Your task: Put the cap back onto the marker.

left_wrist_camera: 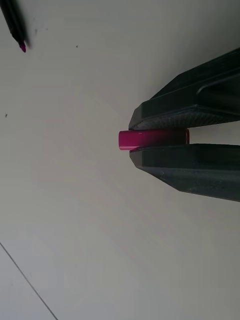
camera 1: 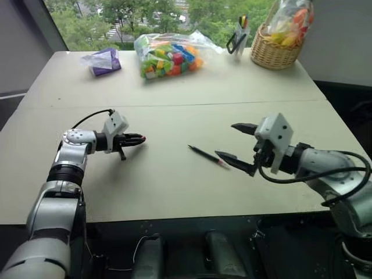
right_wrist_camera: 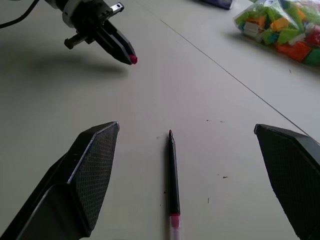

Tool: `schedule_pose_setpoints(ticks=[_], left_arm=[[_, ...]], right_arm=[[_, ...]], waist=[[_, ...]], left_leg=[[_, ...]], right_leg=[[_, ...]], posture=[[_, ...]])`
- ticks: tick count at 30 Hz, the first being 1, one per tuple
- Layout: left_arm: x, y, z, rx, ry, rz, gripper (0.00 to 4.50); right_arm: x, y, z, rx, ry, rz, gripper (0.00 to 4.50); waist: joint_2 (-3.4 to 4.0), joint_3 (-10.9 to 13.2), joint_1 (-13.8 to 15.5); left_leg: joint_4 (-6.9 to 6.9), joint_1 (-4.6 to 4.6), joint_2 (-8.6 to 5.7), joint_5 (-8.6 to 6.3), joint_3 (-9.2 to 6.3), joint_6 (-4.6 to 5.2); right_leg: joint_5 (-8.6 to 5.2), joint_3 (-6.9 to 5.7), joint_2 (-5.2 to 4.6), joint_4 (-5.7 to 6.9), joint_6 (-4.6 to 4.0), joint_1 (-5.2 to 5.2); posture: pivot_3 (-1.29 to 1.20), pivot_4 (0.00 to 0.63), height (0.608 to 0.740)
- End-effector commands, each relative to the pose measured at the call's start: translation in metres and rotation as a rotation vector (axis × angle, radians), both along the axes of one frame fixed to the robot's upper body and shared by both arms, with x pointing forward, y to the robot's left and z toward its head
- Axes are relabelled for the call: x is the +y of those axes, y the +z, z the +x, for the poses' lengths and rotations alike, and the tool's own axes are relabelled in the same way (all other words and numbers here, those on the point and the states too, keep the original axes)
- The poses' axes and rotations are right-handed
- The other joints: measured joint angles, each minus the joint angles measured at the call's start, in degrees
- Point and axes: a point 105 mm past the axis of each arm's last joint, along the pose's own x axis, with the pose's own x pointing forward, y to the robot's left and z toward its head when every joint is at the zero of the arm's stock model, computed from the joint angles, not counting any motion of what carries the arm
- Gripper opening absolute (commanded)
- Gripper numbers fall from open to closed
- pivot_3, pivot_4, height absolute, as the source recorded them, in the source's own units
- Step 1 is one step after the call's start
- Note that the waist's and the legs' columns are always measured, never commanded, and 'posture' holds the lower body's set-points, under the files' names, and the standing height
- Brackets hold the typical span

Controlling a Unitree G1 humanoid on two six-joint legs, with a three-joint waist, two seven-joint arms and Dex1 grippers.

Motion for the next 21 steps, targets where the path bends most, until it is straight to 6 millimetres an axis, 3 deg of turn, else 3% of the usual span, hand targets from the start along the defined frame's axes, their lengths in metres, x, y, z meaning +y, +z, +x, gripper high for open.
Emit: schedule_pose_setpoints(ticks=[1, 8, 11, 21], left_arm=[[-0.005, 0.030, -0.009, -0.077, -0.013, -0.055, 0.02], [-0.024, 0.055, -0.055, -0.121, -0.041, -0.076, 0.02], [-0.026, 0.061, -0.071, -0.116, -0.043, -0.068, 0.02], [-0.024, 0.066, -0.087, -0.118, -0.012, -0.032, 0.02]], right_arm=[[0.006, 0.002, 0.007, -0.047, -0.012, 0.007, 4.49], [0.007, -0.014, 0.030, -0.021, -0.024, 0.023, 4.49], [0.004, -0.035, 0.036, 0.035, -0.016, 0.001, 4.49], [-0.006, -0.079, 0.053, 0.127, -0.031, -0.037, 4.49]], waist=[[0.00, 0.00, 0.00], [0.00, 0.00, 0.08], [0.00, 0.00, -0.01], [0.02, 0.01, -0.09]], left_leg=[[0.00, -0.04, 0.00, 0.00, -0.01, 0.00], [-0.01, -0.11, 0.01, 0.00, -0.07, 0.00], [-0.01, -0.10, 0.01, 0.00, -0.09, 0.00], [-0.02, -0.07, 0.00, 0.00, -0.06, 0.00]], right_leg=[[0.00, 0.00, -0.01, 0.00, 0.00, -0.04], [0.00, -0.05, -0.03, -0.02, 0.00, -0.07], [0.00, -0.09, -0.01, -0.01, -0.01, -0.07], [0.00, -0.08, 0.02, -0.04, -0.01, -0.05]], posture=[[0.00, 0.150, 0.740], [0.00, 0.150, 0.740], [0.00, 0.150, 0.740], [0.00, 0.150, 0.740]])
